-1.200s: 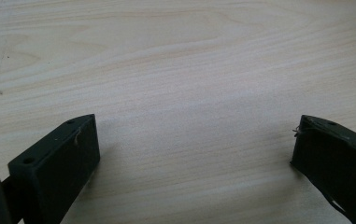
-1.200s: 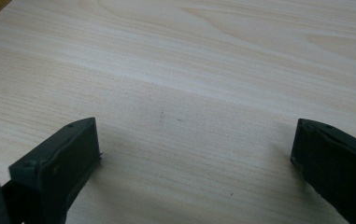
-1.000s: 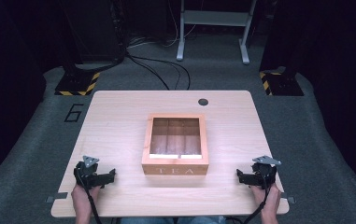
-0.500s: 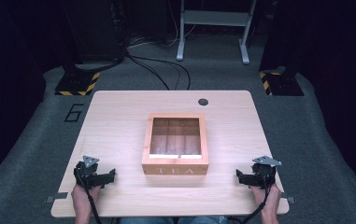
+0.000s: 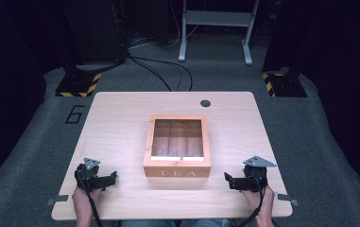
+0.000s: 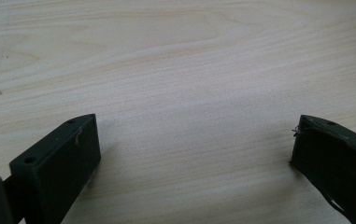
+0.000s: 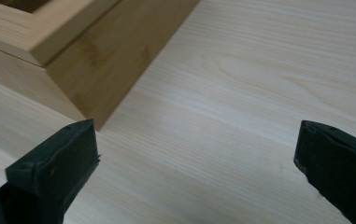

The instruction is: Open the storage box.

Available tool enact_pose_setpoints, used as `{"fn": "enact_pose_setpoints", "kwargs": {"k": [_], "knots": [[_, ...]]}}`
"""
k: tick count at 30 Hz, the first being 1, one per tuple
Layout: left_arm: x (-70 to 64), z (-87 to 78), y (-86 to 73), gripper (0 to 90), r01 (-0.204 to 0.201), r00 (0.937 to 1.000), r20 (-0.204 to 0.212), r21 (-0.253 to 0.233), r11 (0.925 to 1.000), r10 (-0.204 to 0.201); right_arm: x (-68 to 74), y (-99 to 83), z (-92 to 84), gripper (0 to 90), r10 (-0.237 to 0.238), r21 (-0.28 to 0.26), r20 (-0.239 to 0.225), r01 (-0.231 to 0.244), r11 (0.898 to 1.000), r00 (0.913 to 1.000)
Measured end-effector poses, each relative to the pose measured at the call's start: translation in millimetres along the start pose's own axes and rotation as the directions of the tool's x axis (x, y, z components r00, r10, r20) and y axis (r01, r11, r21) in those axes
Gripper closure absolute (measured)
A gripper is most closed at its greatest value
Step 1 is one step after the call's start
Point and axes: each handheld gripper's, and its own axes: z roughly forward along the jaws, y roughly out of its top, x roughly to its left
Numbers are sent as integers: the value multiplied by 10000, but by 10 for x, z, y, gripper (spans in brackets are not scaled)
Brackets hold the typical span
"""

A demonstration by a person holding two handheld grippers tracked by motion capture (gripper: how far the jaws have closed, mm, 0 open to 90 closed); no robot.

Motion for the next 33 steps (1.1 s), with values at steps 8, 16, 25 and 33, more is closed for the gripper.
{"fn": "enact_pose_setpoints", "kwargs": {"k": [8, 16, 25, 33], "knots": [[0, 0, 0, 9, 0, 10000, 0, -3, 10000, 0, 233, 138, 73, 0, -535, -102, -648, 529, 9985, 9965], [0, 0, 0, 9, 3, 10000, 0, 0, 10000, -3, 435, 235, 199, 0, -999, -144, -1062, 989, 9950, 9893], [0, 0, 0, 9, 4, 10000, 1, -2, 10000, -4, 565, 308, 298, 68, -1398, -162, -1204, 1389, 9902, 9828], [0, 0, 0, 9, 1, 10000, 0, -1, 10000, -1, 628, 330, 348, 225, -1596, -126, -1372, 1594, 9871, 9776]]}}
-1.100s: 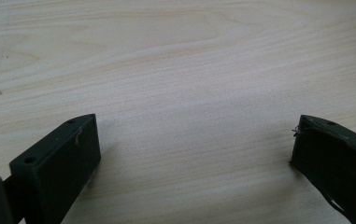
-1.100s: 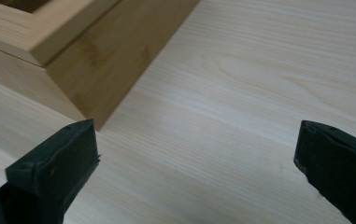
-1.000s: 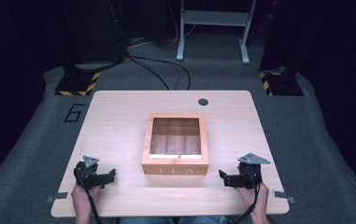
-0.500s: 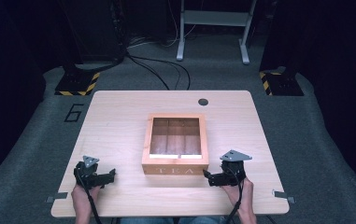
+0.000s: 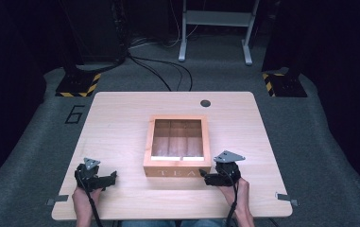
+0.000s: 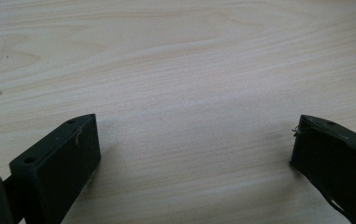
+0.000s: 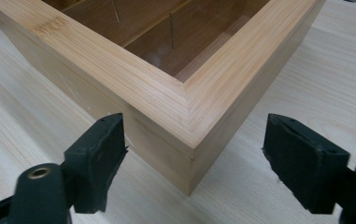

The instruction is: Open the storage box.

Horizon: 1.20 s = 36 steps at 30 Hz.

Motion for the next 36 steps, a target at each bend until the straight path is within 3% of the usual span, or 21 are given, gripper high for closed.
{"fn": "enact_pose_setpoints", "kwargs": {"k": [6, 14, 36], "knots": [[0, 0, 0, 9, -1, 10000, 0, 2, 10000, 1, 39, 3, 4, 341, -238, -56, -27, 238, 9997, 9997], [0, 0, 0, 9, 2, 10000, 2, 0, 10000, -2, 34, -27, -9, 391, -460, -263, -146, 457, 9986, 9988], [0, 0, 0, 9, -2, 10000, -1, -1, 10000, 2, 27, -8, -26, 416, -321, -384, -217, 313, 9988, 9992]]}}
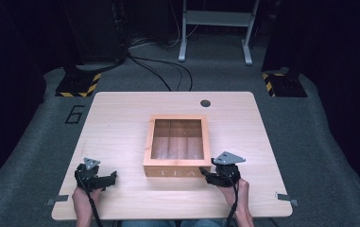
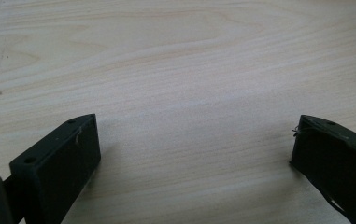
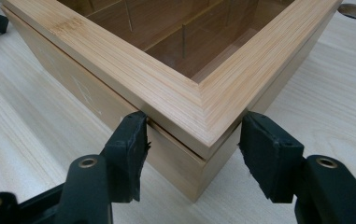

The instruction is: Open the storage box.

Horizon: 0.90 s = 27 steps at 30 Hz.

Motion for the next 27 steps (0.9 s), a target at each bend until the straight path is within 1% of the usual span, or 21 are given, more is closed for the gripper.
{"fn": "enact_pose_setpoints", "kwargs": {"k": [1, 2, 7, 10, 13, 15, 16, 17, 18, 19, 20, 23, 25, 27], "knots": [[0, 0, 0, 9, 6, 10000, 1, -6, 10000, -6, 2, 1, -1, 416, 10, -6, 5, -10, 10000, 10000], [0, 0, 0, 9, 0, 10000, -1, -1, 10000, 0, -5, 2, -2, 418, -104, -47, 13, 104, 9999, 9999], [-1, 0, 0, 9, 10, 10000, 0, -7, 10000, -10, -4, 23, -17, 427, -194, -196, 168, 197, 9996, 9997], [0, 0, 0, 9, 1, 10000, 1, -1, 10000, -1, -1, 40, -26, 428, -157, -213, 186, 161, 9996, 9997], [0, 0, 0, 9, 3, 10000, 1, -2, 10000, -3, -12, 58, -34, 431, -284, -378, 225, 293, 9989, 9993], [0, 0, 0, 9, 9, 10000, 6, -4, 10000, -9, -1, 69, -42, 433, -155, -399, 315, 168, 9991, 9994], [1, 0, 0, 9, -1, 10000, 3, 3, 10000, 1, -11, 75, -43, 433, -275, -468, 302, 289, 9985, 9992], [1, 0, 0, 9, 0, 10000, 5, 3, 10000, 0, -9, 82, -48, 434, -247, -480, 338, 263, 9985, 9991], [0, 0, 0, 9, 6, 10000, 6, -1, 10000, -6, -10, 94, -48, 434, -320, -502, 406, 341, 9982, 9987], [1, 0, 1, 9, 1, 10000, 9, 9, 10000, -1, -3, 103, -50, 434, -261, -560, 461, 287, 9980, 9986], [-2, 4, -2, 9, 11, 10000, -31, -47, 10000, -11, -11, 112, -58, 433, -367, -561, 511, 395, 9976, 9980], [1, 0, 0, 9, 2, 10000, 7, 6, 10000, -2, -11, 144, -74, 433, -365, -767, 676, 416, 9962, 9970], [1, 0, 0, 9, 0, 10000, 4, 5, 10000, 0, -14, 168, -87, 432, -484, -849, 716, 544, 9949, 9963], [0, 0, 0, 9, 4, 10000, 5, 1, 10000, -4, -5, 187, -101, 433, -422, -972, 820, 502, 9940, 9957]]}}
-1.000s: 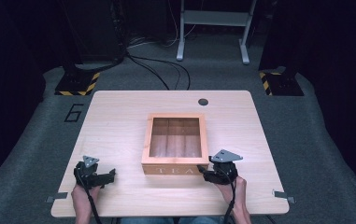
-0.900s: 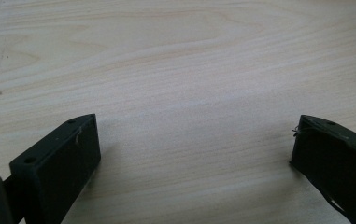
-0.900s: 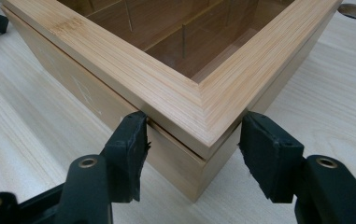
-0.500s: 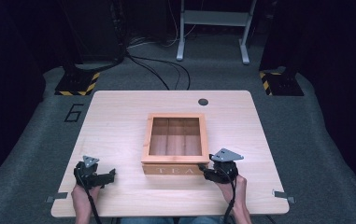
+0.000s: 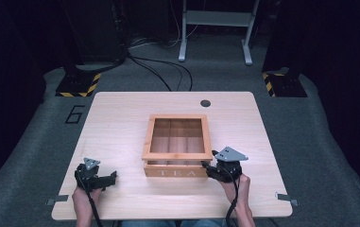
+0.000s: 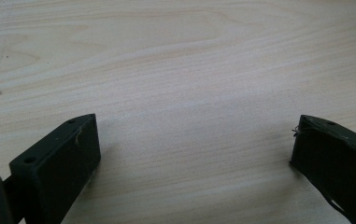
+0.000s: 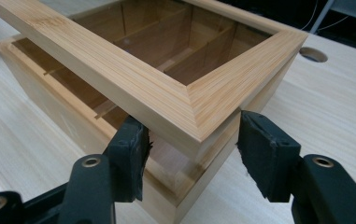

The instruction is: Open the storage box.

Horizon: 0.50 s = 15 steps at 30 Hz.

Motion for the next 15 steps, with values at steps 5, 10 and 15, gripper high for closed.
{"fn": "enact_pose_setpoints", "kwargs": {"k": [5, 10, 15], "knots": [[-1, 0, 0, 9, 4, 10000, -2, -3, 10000, -4, -4, 31, 6, 434, -49, -145, 145, 51, 9999, 9999], [0, 0, 0, 9, -3, 10000, -4, -1, 10000, 3, -19, 59, 19, 435, -156, -399, 307, 168, 9991, 9994], [0, 0, 0, 9, -7, 10000, -3, 3, 10000, 7, -48, 99, 24, 442, -95, -691, 361, 120, 9975, 9993]]}}
